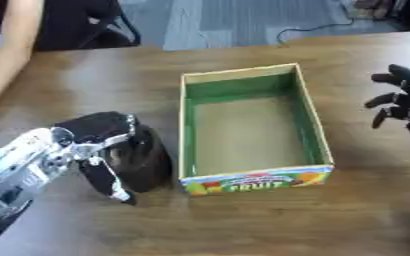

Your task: Pick up objects on the table and place them in the box.

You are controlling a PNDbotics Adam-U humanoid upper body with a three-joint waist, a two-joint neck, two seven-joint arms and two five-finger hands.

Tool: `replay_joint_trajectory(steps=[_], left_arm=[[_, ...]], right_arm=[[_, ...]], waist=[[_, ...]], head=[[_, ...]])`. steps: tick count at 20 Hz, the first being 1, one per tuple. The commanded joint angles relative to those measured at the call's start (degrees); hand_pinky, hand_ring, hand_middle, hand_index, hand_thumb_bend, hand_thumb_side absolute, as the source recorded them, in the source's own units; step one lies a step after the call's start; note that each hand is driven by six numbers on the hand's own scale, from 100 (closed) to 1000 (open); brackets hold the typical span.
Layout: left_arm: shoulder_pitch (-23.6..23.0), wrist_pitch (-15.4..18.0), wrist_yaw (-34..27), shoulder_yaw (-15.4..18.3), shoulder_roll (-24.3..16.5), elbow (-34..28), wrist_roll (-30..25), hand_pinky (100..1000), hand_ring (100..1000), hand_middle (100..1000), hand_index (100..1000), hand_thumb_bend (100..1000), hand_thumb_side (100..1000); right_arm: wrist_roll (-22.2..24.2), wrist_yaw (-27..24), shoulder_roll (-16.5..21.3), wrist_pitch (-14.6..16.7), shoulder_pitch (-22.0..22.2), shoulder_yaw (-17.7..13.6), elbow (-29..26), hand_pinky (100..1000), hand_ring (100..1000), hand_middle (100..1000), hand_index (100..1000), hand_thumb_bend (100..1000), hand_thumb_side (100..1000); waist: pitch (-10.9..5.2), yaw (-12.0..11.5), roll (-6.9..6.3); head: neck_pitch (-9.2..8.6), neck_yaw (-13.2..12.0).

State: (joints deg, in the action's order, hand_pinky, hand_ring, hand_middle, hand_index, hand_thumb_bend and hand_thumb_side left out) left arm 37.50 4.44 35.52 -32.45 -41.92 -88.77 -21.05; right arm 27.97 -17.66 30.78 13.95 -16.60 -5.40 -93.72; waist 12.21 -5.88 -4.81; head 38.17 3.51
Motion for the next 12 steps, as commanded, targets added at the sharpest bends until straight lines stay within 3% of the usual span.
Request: replay_joint_trajectory(steps=[1,3,6,9,12], left_arm=[[0.4,0.5,1.3,0.4,-0.8,0.7,-0.4,100,100,271,378,561,144],[0.5,1.2,1.9,0.3,-0.9,0.7,-1.6,100,100,243,392,293,100],[0.7,1.6,2.2,0.4,-0.8,0.6,-3.1,100,100,192,355,118,100],[0.8,1.6,2.7,0.5,-0.8,0.6,-3.5,100,100,102,279,100,181],[0.9,1.5,3.9,0.5,-0.8,0.4,-3.8,100,100,100,241,100,238]], right_arm=[[-0.1,0.0,1.2,0.3,-0.9,-0.4,-0.9,465,686,880,1000,100,1000],[-0.2,0.0,1.3,0.3,-0.9,-0.4,-0.8,465,686,880,1000,100,1000],[-0.2,0.0,1.2,0.3,-0.9,-0.4,-0.8,465,686,880,1000,100,1000],[-0.3,0.0,1.2,0.2,-0.9,-0.5,-0.8,465,686,880,1000,100,1000],[-0.4,-0.1,1.3,0.2,-0.9,-0.5,-0.8,465,686,880,1000,100,1000]], waist=[[-0.67,0.0,0.21],[-0.68,0.0,0.19],[-0.68,-0.1,0.16],[-0.65,-0.2,0.18],[-0.65,-0.2,0.21]], head=[[0.05,0.2],[0.06,0.2],[0.10,0.2],[0.12,0.3],[0.13,0.3]])
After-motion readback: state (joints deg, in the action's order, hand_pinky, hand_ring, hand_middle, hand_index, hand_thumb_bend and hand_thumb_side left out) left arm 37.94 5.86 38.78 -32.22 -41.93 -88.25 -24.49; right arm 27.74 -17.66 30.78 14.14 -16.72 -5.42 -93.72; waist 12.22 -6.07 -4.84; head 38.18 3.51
